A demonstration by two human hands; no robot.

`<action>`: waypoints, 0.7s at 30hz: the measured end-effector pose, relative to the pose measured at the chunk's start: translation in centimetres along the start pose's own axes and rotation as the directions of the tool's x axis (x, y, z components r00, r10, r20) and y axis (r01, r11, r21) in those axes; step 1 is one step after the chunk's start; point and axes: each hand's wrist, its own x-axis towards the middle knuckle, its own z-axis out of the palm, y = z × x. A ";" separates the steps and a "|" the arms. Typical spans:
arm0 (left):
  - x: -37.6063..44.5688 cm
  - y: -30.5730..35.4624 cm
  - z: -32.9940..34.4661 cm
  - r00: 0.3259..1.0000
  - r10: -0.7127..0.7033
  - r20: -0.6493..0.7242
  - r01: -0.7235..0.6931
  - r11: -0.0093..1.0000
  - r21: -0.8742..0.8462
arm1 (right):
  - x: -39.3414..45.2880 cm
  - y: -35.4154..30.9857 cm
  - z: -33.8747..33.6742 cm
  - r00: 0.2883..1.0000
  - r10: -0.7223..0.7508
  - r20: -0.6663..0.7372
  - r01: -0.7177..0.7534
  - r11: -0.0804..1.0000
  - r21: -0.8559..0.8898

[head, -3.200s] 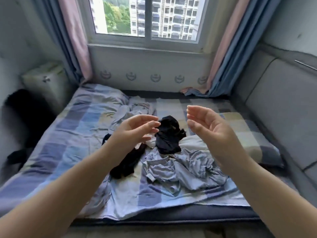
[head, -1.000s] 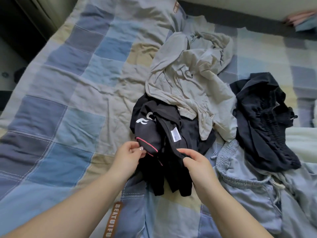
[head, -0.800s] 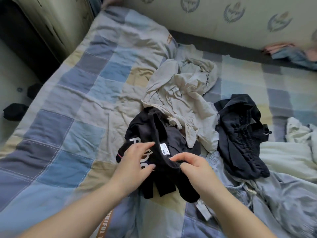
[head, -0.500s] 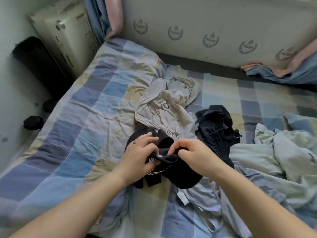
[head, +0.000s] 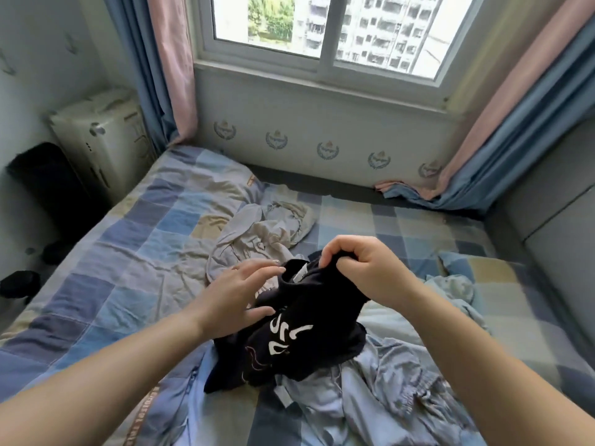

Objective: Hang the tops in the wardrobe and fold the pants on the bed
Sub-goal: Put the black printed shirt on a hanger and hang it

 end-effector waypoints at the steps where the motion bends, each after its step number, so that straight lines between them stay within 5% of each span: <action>1: 1.3 1.1 -0.5 0.998 0.060 -0.022 -0.060 0.998 -0.010 | -0.6 -0.8 -0.6 1.000 -0.014 -0.010 0.014 1.000 -0.011; 4: 4.6 3.5 -2.0 0.972 0.233 -0.031 -0.234 0.972 -0.011 | -2.4 -3.2 -1.9 0.997 -0.032 -0.076 0.030 0.999 -0.031; 8: 6.4 4.9 -3.0 0.912 0.394 0.117 -0.392 0.919 -0.039 | -5.2 -5.7 -2.9 0.970 -0.027 -0.240 0.013 0.998 -0.062; 13: 7.1 5.3 -2.7 0.787 0.527 0.320 -0.549 0.835 -0.027 | -11.4 -8.9 -4.1 0.855 0.034 -0.518 -0.087 0.993 -0.079; 17: 8.2 7.4 -4.1 0.777 0.622 0.101 -0.626 0.779 0.020 | -17.9 -10.3 -3.5 0.655 0.108 -0.748 -0.238 0.969 -0.069; 21: 8.6 11.1 -4.2 0.813 0.568 -0.126 -0.582 0.792 -0.186 | -25.7 -11.3 -1.5 0.436 0.176 -0.883 -0.383 0.924 -0.005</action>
